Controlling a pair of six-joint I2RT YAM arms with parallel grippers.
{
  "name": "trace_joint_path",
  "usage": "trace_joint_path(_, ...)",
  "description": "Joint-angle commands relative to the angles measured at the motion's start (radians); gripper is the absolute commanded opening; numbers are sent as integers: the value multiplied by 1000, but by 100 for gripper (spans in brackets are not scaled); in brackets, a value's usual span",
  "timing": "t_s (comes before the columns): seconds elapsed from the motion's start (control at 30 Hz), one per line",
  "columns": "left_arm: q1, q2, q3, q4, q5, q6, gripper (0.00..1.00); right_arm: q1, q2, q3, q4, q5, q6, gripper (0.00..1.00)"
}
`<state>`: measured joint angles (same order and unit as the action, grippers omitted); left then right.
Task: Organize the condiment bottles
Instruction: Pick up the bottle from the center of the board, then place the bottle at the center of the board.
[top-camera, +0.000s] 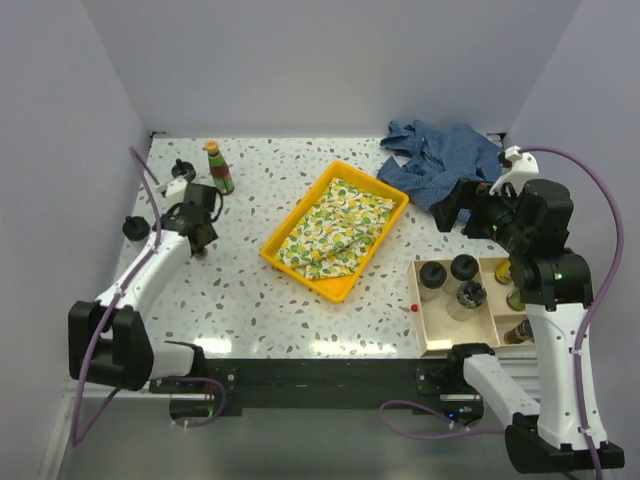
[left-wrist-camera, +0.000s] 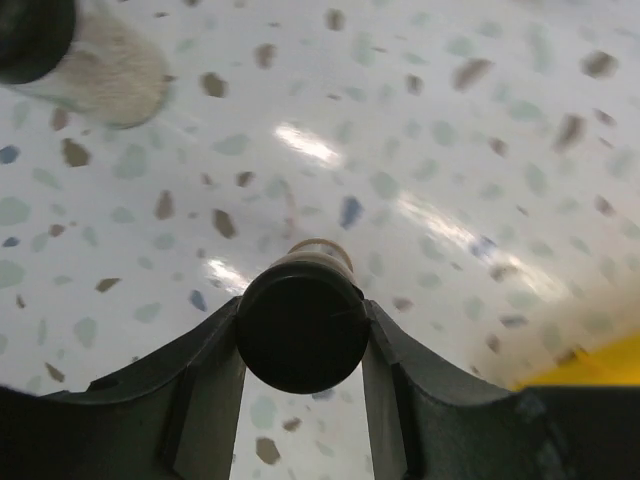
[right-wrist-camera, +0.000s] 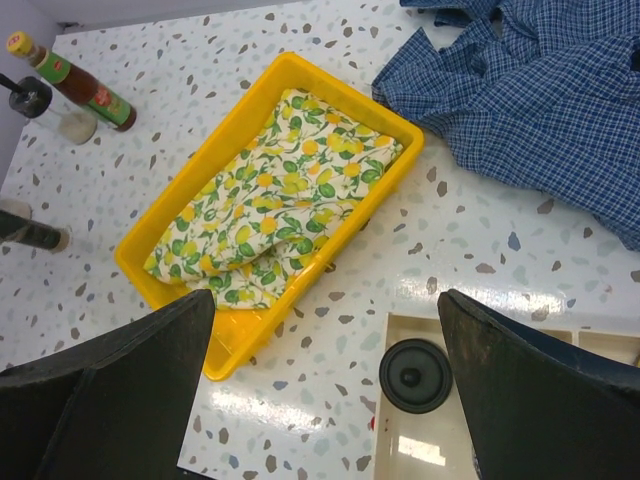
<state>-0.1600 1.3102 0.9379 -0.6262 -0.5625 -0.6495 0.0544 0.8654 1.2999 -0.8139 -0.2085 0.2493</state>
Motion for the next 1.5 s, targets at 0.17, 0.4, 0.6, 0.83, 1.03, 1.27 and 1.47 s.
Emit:
trace_joint_path(0.17, -686, -132, 140, -332, -154, -169, 0, 4, -22, -19, 42, -14, 2, 99)
trace_joint_path(0.4, -1070, 76, 390, -314, -226, -133, 0, 4, -29, -18, 29, 40, 2, 99)
trace_joint_path(0.6, -1175, 228, 431, -32, -110, 76, 0, 4, -77, 9, 13, 115, 14, 99)
trace_joint_path(0.83, -1173, 254, 340, 353, 107, 229, 0, 4, -140, 21, 30, 175, 51, 99)
trace_joint_path(1.03, -1171, 323, 303, 466, 177, 277, 0, 4, -149, 9, 41, 159, 53, 99)
trace_joint_path(1.27, -1147, 365, 194, 563, 225, 274, 11, 2, -151, -10, 35, 136, 64, 99)
trace_joint_path(1.47, -1142, 409, 197, 560, 228, 277, 30, 4, -141, -31, 25, 121, 61, 99)
